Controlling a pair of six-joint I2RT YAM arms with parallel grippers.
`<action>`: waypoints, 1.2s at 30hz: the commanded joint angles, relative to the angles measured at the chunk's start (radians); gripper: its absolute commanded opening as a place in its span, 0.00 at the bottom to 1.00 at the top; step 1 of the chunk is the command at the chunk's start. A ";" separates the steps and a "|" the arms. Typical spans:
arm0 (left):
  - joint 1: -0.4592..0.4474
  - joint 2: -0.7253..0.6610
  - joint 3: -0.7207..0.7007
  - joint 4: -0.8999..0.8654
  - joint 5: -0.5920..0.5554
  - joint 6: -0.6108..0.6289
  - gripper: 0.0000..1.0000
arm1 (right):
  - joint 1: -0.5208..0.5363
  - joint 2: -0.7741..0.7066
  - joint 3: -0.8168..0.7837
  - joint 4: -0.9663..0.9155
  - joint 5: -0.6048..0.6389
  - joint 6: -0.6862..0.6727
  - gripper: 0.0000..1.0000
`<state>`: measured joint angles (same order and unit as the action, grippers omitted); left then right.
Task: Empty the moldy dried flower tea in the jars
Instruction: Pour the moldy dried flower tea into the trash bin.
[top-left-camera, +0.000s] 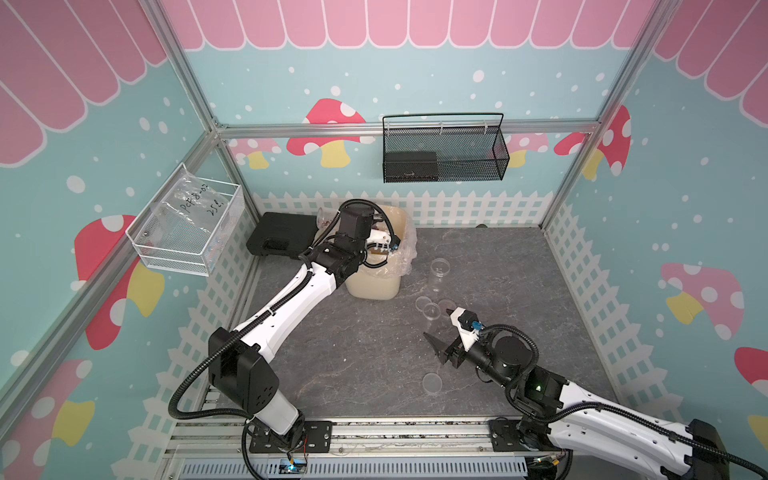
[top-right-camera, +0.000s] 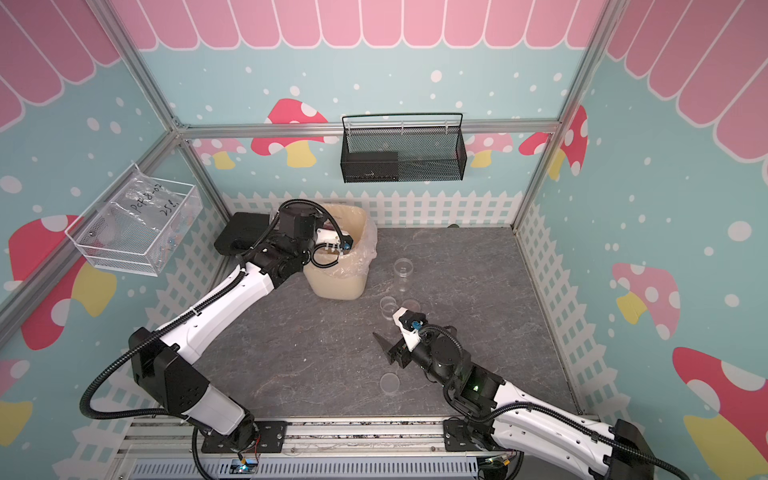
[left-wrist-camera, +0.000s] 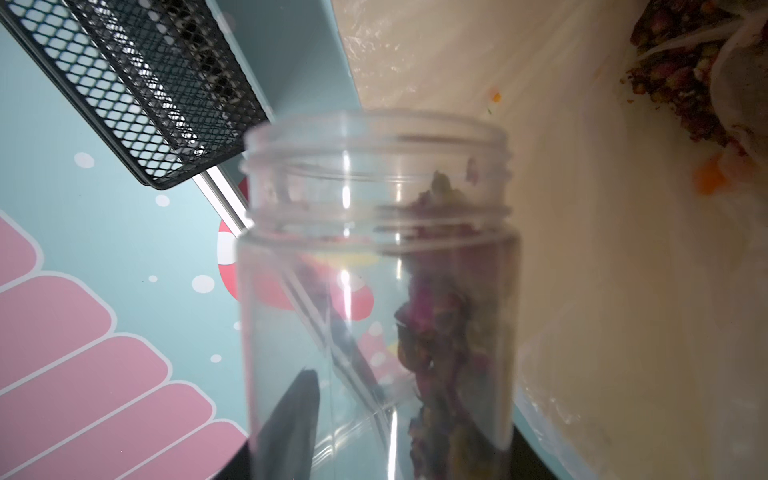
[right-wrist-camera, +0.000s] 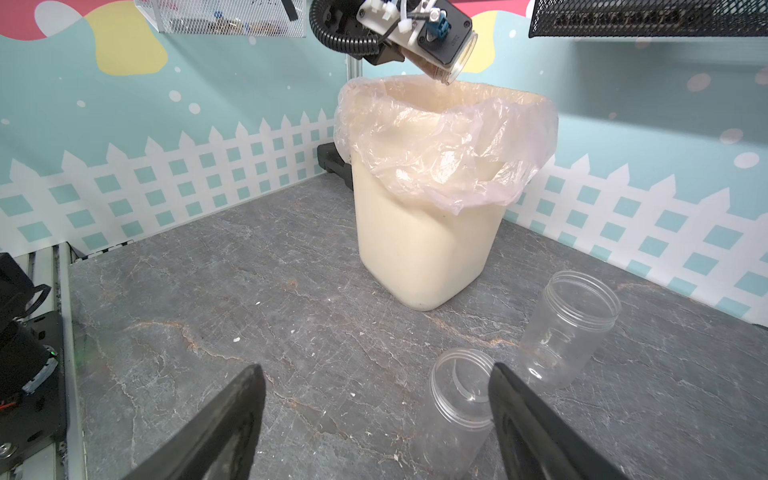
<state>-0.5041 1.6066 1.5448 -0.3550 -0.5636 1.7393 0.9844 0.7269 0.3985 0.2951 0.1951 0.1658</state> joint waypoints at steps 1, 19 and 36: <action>0.011 -0.023 -0.015 0.003 0.029 0.009 0.20 | -0.005 0.038 0.077 0.017 -0.001 0.011 0.86; 0.083 -0.088 -0.018 0.014 0.238 -0.206 0.21 | -0.401 0.575 0.796 -0.046 -0.641 0.482 0.72; 0.171 -0.177 -0.112 0.154 0.559 -0.474 0.22 | -0.486 0.920 1.068 0.147 -0.910 0.861 0.62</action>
<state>-0.3439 1.4597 1.4570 -0.2592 -0.1085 1.3479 0.4976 1.6341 1.4166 0.3748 -0.6762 0.9653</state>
